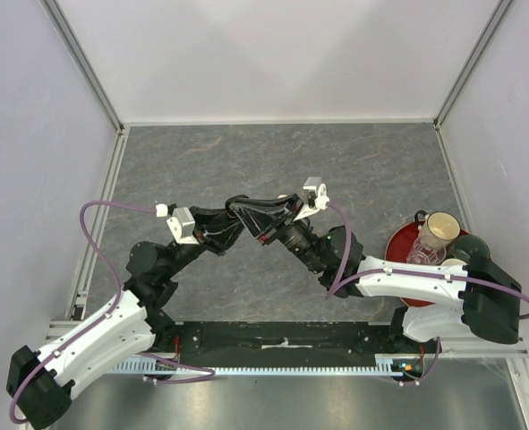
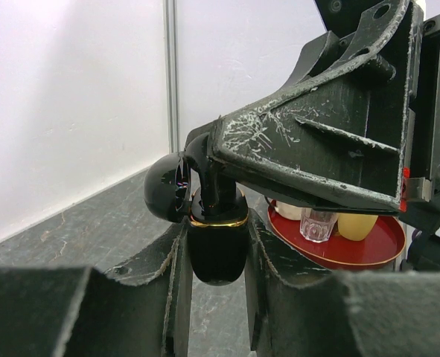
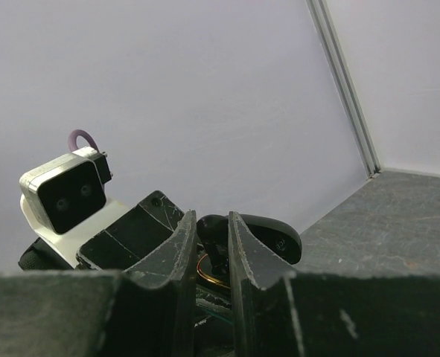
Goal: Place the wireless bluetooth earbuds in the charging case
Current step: Place the earbud in the charging case.
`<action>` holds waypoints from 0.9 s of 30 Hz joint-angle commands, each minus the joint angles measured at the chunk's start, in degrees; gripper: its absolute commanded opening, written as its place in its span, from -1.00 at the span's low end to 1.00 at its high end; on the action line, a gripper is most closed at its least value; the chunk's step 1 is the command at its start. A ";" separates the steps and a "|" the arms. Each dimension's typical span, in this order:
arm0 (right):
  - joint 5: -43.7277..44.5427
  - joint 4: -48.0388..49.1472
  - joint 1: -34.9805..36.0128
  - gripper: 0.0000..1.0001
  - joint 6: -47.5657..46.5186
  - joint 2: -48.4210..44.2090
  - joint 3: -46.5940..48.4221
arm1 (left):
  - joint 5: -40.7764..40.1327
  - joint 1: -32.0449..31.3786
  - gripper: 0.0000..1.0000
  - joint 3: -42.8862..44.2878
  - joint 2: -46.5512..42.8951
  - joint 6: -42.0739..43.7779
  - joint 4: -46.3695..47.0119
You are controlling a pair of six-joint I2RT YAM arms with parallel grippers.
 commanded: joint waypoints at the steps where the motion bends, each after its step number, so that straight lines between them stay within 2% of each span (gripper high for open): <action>1: 0.83 -1.75 0.91 -1.00 -2.37 0.67 2.00 | -0.93 0.00 -0.95 -0.16 -1.22 -1.22 5.19; 27: 6.54 -11.34 3.64 -1.00 -6.68 -1.26 3.76 | -5.06 0.00 -0.95 -1.74 -2.45 -0.34 8.27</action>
